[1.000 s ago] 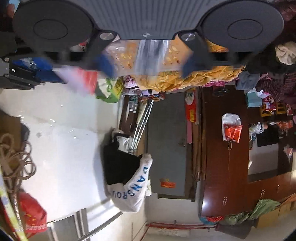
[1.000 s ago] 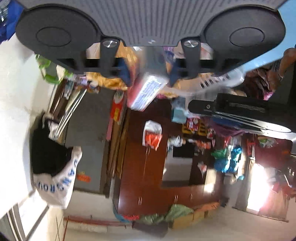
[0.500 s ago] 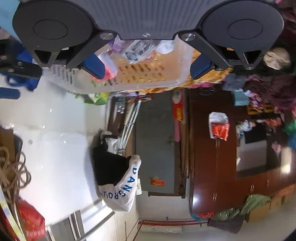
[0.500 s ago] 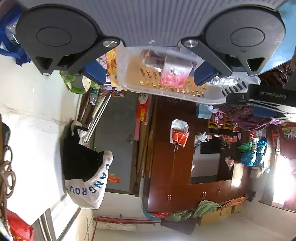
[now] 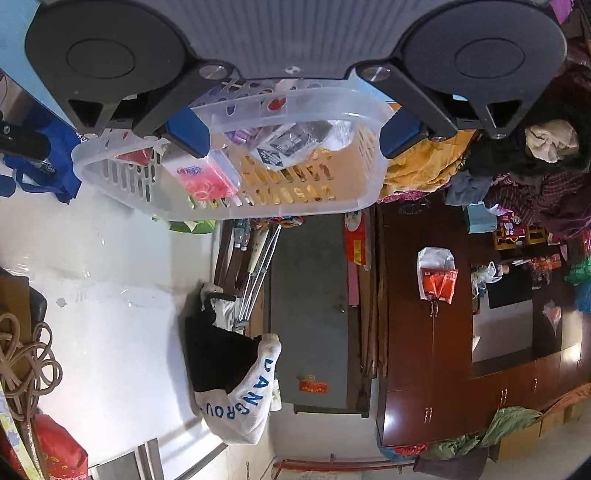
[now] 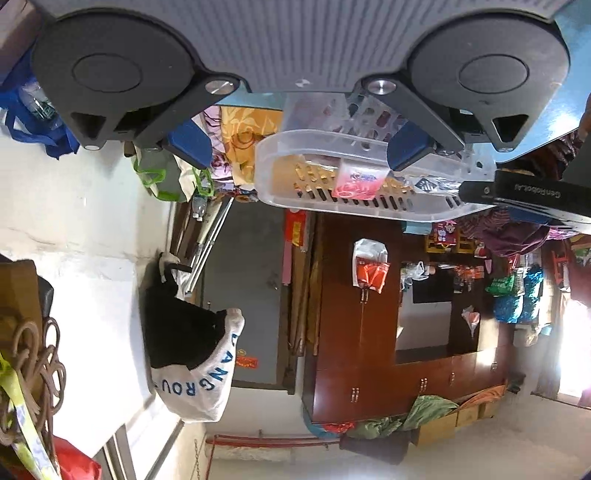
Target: Organize objects
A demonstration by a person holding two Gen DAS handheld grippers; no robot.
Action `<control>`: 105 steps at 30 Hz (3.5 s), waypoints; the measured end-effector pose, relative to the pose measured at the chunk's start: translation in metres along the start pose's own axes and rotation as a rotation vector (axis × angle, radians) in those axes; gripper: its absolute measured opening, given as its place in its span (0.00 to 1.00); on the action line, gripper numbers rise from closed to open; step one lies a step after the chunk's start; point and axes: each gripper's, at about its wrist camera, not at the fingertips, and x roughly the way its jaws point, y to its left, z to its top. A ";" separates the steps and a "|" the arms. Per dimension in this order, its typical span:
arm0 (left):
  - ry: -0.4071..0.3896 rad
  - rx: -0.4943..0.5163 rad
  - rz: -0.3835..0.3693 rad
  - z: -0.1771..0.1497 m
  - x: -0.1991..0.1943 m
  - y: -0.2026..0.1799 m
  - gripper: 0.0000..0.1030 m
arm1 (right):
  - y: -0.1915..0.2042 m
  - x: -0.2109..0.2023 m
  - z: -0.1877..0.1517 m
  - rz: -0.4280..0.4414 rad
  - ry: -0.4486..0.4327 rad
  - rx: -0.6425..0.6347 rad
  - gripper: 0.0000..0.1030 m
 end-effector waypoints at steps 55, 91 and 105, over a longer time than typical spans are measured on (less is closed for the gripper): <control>0.011 -0.009 -0.008 -0.011 -0.017 -0.006 0.97 | 0.000 -0.005 -0.005 -0.001 -0.026 -0.002 1.00; 0.028 0.009 -0.018 -0.012 -0.019 -0.012 0.97 | 0.003 0.000 -0.004 0.012 -0.018 -0.030 1.00; 0.008 0.015 -0.037 -0.014 -0.023 -0.013 0.97 | 0.003 0.002 -0.005 0.012 -0.015 -0.034 1.00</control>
